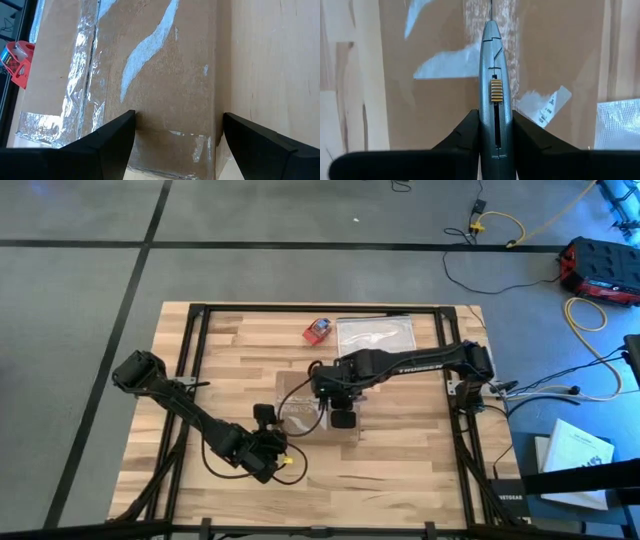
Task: Unpack boxes
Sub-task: Open the box using the silver cutter
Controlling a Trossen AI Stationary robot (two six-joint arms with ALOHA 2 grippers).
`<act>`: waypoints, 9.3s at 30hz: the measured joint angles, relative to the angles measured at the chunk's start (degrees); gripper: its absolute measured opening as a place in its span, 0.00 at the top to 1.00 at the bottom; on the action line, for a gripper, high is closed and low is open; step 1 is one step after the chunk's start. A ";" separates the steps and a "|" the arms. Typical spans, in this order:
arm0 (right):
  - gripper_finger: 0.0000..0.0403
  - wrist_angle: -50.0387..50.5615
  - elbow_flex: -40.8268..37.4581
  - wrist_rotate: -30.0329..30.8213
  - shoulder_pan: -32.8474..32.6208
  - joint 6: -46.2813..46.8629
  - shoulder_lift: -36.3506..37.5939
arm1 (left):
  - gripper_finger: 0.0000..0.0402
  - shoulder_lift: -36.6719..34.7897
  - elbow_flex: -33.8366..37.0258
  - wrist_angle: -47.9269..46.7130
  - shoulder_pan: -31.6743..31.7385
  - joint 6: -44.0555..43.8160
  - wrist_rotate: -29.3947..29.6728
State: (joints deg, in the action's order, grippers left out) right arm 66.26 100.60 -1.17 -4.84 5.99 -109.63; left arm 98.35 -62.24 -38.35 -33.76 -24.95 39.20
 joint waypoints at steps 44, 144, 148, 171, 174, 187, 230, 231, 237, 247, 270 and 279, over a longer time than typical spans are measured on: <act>0.84 4.09 5.44 -3.42 1.50 -1.48 -6.00 | 0.30 0.00 0.00 0.07 0.00 -0.42 -0.02; 0.84 17.43 11.28 2.08 1.55 -1.95 -7.65 | 0.30 0.00 -0.02 0.38 0.02 -0.85 0.00; 0.84 16.99 11.28 2.05 1.51 -2.71 -7.65 | 0.30 0.00 -0.02 0.36 0.02 -0.76 0.00; 0.84 16.57 11.32 -0.83 1.62 -3.60 -7.65 | 0.31 0.01 -0.02 0.27 0.02 -0.60 0.00; 0.84 16.23 11.32 -0.82 1.62 -3.58 -7.65 | 0.34 0.02 -0.02 0.27 0.02 -0.13 -0.02; 0.84 16.07 11.37 -1.97 1.68 -3.67 -8.15 | 0.41 0.00 -0.04 0.14 0.14 -0.39 -0.02; 0.84 14.68 11.52 -1.34 0.67 -5.39 -8.16 | 0.41 0.00 -0.02 0.29 0.17 -0.78 -0.04; 0.84 14.22 11.52 -1.15 0.69 -5.41 -8.05 | 0.41 0.00 -0.01 0.29 0.17 -0.81 -0.03; 0.84 13.03 11.54 -0.30 0.85 -5.44 -7.82 | 0.41 0.00 0.00 0.33 0.17 -0.81 -0.03; 0.84 14.07 11.51 0.11 1.37 -5.25 -7.80 | 0.41 0.00 -0.02 0.23 0.17 -0.95 -0.04; 0.84 15.17 11.37 -1.97 2.36 -4.89 -8.41 | 0.41 0.00 -0.02 0.31 0.15 -1.56 -0.03; 0.84 15.59 11.37 -2.23 2.75 -4.63 -8.48 | 0.41 0.00 -0.02 0.33 0.17 -1.10 -0.02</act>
State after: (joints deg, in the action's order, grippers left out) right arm 81.85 111.96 -3.40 -2.09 1.36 -118.11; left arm 98.35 -62.26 -38.03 -33.58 -26.05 39.18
